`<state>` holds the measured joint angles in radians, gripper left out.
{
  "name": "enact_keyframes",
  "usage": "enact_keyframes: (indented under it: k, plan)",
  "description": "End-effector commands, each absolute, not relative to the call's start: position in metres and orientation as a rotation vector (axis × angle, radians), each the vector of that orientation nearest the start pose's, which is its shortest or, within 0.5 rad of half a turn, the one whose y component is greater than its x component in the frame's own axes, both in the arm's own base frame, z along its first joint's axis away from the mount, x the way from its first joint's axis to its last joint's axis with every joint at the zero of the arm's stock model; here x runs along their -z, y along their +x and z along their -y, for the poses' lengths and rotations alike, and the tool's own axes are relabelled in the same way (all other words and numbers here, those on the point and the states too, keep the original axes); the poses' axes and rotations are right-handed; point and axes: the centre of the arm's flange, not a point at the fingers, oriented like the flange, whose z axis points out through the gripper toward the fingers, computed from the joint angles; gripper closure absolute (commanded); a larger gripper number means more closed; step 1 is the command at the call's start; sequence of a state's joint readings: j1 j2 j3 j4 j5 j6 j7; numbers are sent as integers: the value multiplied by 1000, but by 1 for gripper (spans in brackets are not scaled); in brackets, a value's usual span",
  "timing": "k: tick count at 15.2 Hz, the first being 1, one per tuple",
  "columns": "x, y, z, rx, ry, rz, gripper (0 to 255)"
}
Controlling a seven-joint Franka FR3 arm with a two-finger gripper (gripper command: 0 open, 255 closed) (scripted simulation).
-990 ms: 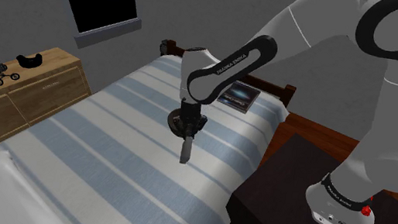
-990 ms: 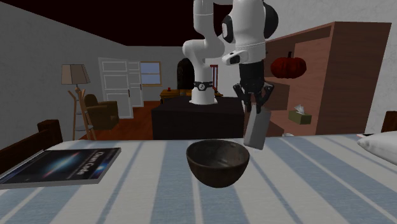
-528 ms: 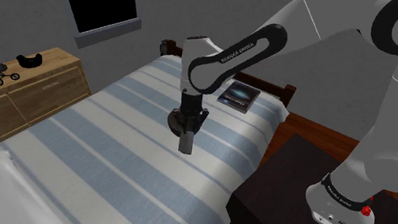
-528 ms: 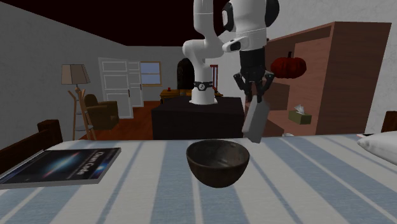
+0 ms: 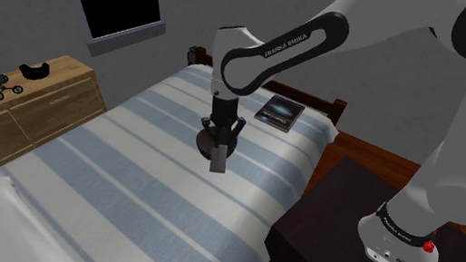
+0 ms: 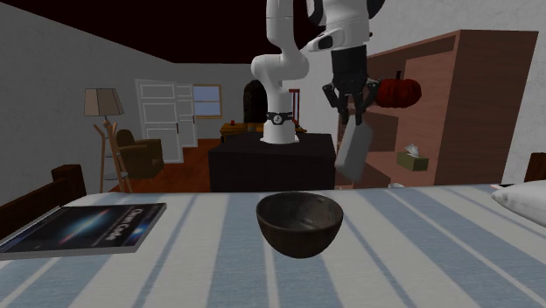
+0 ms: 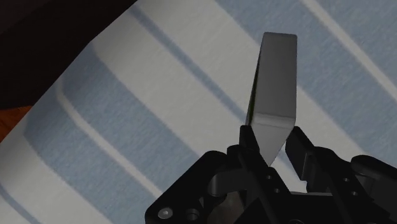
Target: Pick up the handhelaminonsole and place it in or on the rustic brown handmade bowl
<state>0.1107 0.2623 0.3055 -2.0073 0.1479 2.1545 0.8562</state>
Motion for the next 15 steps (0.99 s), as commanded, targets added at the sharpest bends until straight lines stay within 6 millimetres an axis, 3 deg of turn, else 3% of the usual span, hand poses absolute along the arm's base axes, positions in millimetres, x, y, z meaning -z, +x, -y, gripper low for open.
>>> enact_keyframes:
  k: [1, 6, 15]
  plan:
    - [-336, 533, -236, -308, -2923, -800, 255]
    - [-358, 533, -236, -308, -2923, -799, 255]
    - [-389, 623, -165, -308, -2923, -800, 255]
